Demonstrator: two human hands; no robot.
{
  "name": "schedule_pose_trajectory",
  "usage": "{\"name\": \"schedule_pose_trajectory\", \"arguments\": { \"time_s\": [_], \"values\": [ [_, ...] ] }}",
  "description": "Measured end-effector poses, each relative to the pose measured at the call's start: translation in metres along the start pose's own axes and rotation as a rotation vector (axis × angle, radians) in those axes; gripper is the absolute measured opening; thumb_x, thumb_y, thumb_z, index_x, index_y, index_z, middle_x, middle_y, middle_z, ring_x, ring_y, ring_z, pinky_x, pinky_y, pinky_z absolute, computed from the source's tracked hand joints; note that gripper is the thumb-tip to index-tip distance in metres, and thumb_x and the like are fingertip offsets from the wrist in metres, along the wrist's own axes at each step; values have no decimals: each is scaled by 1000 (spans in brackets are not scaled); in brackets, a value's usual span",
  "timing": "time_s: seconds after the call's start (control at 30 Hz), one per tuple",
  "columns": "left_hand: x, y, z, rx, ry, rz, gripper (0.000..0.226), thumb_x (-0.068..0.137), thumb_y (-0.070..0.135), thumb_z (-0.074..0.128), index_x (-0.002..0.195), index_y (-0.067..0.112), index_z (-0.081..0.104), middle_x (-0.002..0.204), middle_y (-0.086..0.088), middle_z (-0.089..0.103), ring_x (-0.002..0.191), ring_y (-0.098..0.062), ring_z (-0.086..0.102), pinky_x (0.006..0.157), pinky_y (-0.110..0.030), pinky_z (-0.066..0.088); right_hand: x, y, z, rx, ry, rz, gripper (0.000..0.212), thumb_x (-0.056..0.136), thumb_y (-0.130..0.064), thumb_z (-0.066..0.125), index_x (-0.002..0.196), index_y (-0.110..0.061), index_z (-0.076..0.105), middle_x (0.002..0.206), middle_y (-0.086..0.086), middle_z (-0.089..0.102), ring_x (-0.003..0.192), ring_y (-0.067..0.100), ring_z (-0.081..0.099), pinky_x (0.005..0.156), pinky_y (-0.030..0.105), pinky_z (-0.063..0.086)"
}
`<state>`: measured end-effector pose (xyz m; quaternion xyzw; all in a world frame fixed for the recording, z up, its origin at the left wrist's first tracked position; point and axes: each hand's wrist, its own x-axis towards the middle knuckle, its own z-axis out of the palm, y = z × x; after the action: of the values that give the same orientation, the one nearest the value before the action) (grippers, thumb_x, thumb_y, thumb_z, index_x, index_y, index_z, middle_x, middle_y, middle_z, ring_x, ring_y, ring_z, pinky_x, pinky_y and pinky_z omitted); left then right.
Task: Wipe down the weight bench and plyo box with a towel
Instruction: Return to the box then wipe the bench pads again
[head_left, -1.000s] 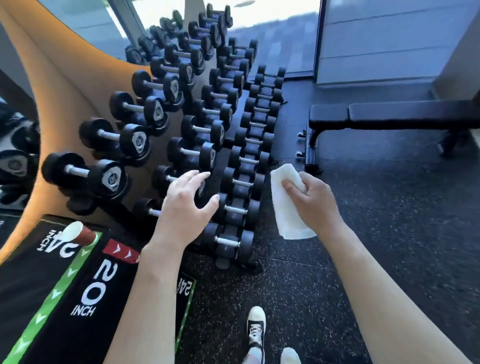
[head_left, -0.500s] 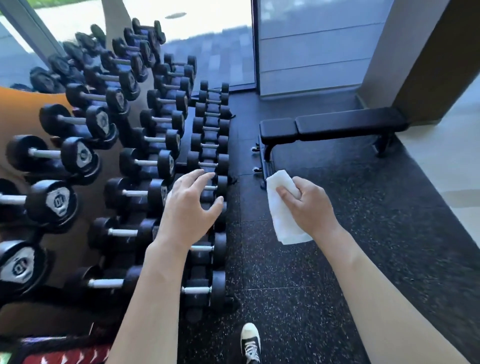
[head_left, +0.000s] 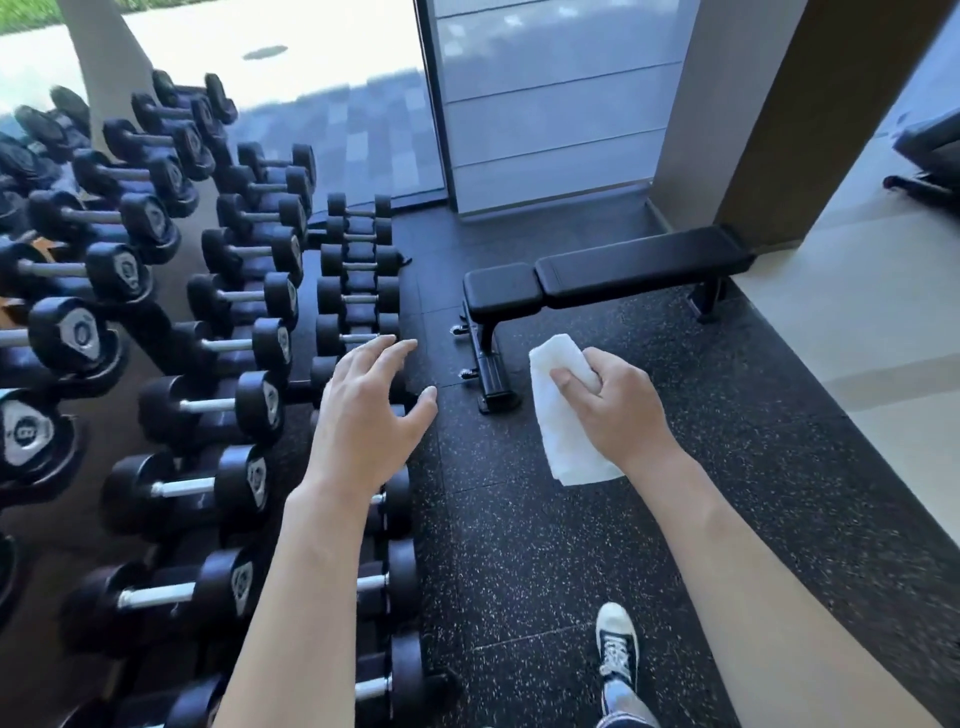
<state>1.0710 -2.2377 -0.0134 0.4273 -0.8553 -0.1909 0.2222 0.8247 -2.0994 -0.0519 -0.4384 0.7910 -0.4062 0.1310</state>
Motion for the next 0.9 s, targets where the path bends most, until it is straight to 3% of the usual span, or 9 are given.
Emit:
{"name": "schedule_pose_trajectory", "arguments": {
  "time_s": [0.47,0.6,0.77,0.9],
  "values": [
    [200,127,135,-42,0,-4,58,98,40,68,152,27,54,158,6,47,150,-14,34,126,-42,31,220,115,-106,-2,28,-6,47,101,-43,61,70,-14,41,62,-3,43,60,17,44,58,36,34],
    [226,127,148,-39,-24,-40,57,97,40,68,151,30,53,158,8,47,150,-14,34,125,-47,33,265,125,-103,37,-6,4,48,101,-44,60,72,-10,42,63,1,46,62,23,47,60,37,36],
    [271,104,155,-24,-17,-99,58,97,40,68,152,29,53,159,9,46,150,-13,32,126,-44,30,320,120,-76,93,-55,-22,51,101,-43,61,71,-9,38,64,2,38,59,18,37,57,37,32],
    [317,76,158,-56,-5,-111,58,97,39,69,152,29,53,158,9,47,150,-12,32,126,-43,30,365,114,-48,100,-103,-5,50,101,-45,60,76,-6,43,66,6,45,60,21,44,57,37,37]
  ]
}}
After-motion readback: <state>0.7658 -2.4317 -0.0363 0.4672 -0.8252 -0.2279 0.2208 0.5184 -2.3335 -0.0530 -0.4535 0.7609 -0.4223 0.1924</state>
